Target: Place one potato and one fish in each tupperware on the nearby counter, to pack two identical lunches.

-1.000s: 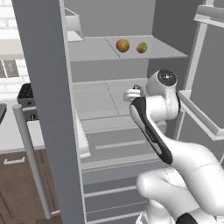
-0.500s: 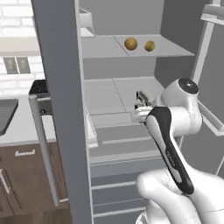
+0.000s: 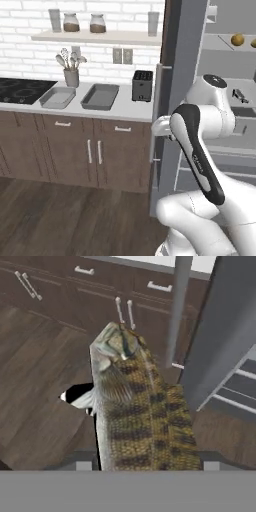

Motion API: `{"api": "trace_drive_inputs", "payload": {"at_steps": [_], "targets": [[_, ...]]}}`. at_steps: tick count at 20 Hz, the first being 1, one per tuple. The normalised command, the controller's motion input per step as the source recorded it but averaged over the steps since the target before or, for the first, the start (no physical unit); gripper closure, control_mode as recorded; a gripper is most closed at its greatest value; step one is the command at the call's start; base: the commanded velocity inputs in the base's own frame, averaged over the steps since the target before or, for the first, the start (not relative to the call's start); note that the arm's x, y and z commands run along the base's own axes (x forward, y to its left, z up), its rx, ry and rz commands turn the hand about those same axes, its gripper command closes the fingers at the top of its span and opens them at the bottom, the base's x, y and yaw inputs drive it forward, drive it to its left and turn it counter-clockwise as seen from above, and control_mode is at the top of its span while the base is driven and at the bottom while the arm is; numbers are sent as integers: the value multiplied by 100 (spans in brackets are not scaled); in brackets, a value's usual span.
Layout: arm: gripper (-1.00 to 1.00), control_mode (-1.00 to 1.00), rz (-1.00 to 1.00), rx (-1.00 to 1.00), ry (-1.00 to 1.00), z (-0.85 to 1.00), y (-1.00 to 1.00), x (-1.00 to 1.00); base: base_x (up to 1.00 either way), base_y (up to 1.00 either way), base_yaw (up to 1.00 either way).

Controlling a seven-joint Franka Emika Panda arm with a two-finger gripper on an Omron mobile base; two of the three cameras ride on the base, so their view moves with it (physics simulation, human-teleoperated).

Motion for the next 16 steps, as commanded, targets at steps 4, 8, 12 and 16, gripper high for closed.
{"api": "trace_drive_inputs", "payload": {"at_steps": [4,8,12,16], "targets": [[100,100,0,0,0,0,0,0,56,100,17],[100,100,0,0,0,0,0,0,100,70,-8],[100,100,0,0,0,0,0,0,100,55,-14],[100,100,0,0,0,0,0,0,100,20,5]]}}
